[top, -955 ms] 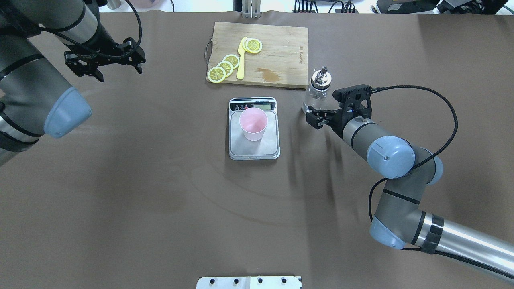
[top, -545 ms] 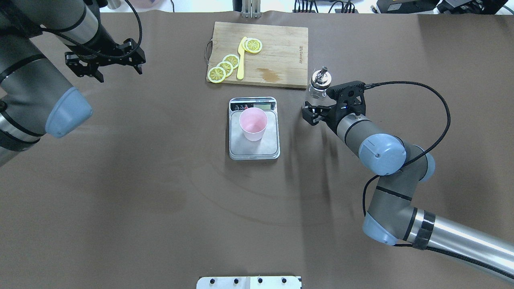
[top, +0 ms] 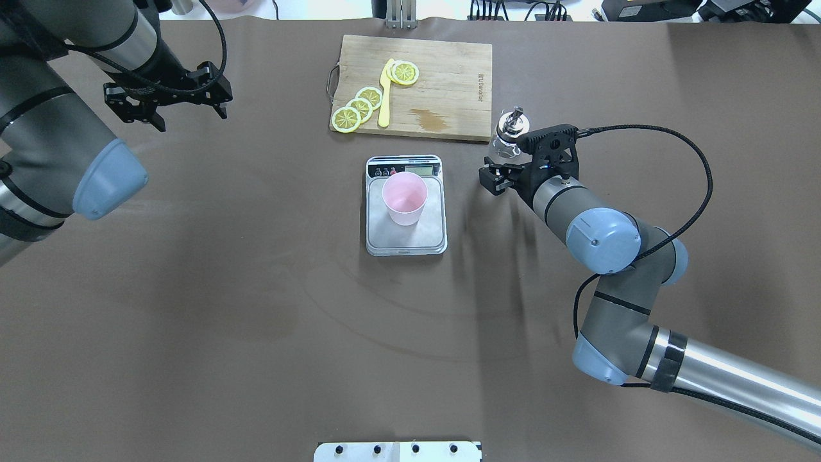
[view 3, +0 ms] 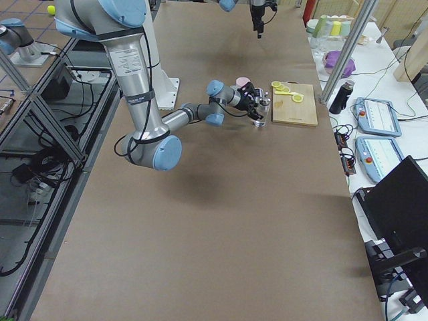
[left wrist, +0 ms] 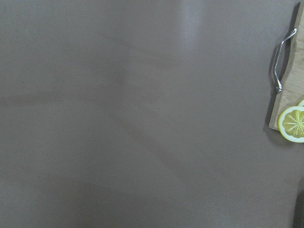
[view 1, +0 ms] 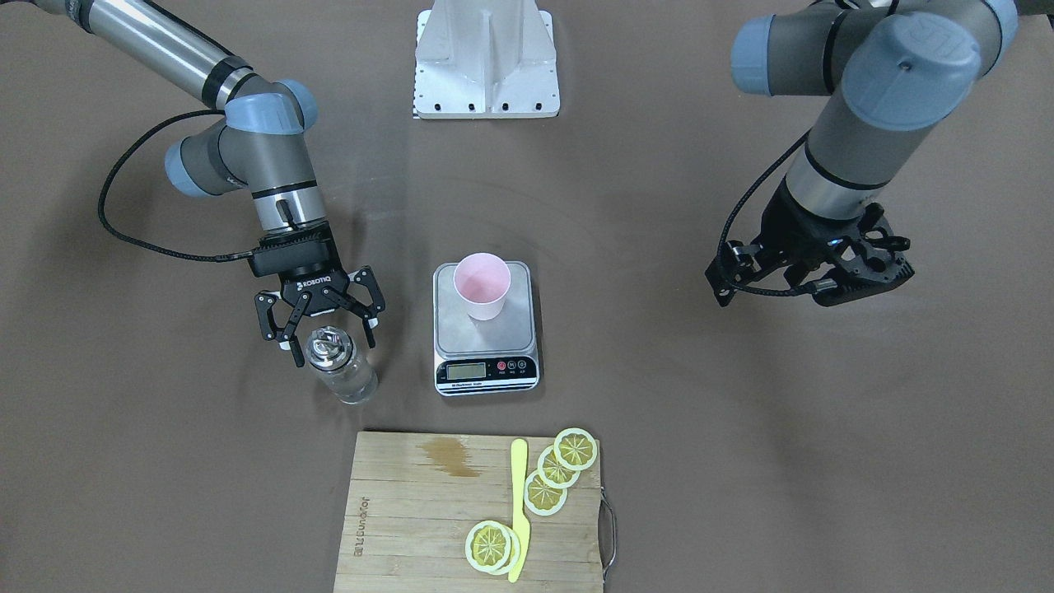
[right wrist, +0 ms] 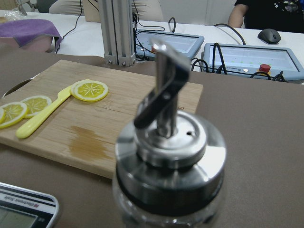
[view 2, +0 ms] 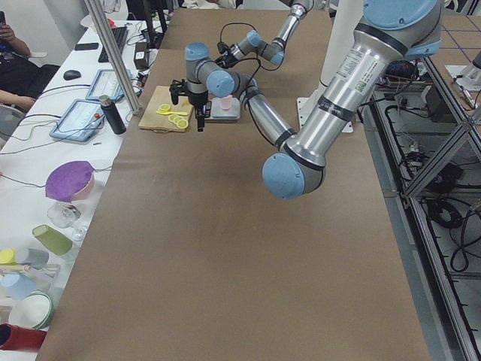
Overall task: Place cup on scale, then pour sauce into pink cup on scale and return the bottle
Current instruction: 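Lift the sauce bottle with the right gripper over the pink cup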
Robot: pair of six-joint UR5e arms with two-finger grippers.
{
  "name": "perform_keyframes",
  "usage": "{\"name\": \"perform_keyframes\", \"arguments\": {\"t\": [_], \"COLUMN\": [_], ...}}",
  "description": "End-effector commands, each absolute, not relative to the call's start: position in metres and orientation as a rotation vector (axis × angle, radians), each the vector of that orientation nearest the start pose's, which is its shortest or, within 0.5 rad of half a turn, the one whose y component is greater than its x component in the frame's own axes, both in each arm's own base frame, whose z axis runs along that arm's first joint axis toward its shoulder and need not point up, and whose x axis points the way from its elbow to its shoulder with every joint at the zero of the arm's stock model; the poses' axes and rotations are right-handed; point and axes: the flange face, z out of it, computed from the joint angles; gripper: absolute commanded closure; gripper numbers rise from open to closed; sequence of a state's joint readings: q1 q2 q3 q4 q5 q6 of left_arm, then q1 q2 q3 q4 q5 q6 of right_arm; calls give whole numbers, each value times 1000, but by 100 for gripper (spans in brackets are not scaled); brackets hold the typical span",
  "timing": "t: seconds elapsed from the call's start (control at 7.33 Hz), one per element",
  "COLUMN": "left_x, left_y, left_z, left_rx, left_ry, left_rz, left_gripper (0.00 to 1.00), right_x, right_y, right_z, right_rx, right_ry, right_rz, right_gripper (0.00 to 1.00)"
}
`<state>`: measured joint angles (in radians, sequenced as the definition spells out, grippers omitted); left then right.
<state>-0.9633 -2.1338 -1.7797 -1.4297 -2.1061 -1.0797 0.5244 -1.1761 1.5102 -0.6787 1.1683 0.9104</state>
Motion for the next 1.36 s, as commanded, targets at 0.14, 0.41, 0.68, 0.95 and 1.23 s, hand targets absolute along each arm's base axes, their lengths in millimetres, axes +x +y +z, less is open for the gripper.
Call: {"name": "perform_keyframes", "arguments": {"t": [0.14, 0.41, 0.68, 0.95, 1.23], "left_x": [299, 299, 300, 300, 300], "left_y": [-575, -576, -576, -576, -575], "left_z": [264, 266, 265, 265, 264], "left_rx": [13, 12, 12, 12, 13], "left_ry": [798, 796, 797, 797, 798], "left_rz": [-280, -282, -280, -280, -280], "left_gripper": [1, 1, 1, 1, 1], "right_x": [-490, -489, -489, -484, -476], "right_y": [-489, -489, -489, -491, -493], "right_z": [360, 360, 361, 344, 331], "right_rx": [968, 968, 968, 1014, 1028], "right_ry": [-806, -807, -811, -809, -812], "right_rz": [137, 138, 135, 99, 100], "right_gripper": [6, 18, 69, 96, 100]}}
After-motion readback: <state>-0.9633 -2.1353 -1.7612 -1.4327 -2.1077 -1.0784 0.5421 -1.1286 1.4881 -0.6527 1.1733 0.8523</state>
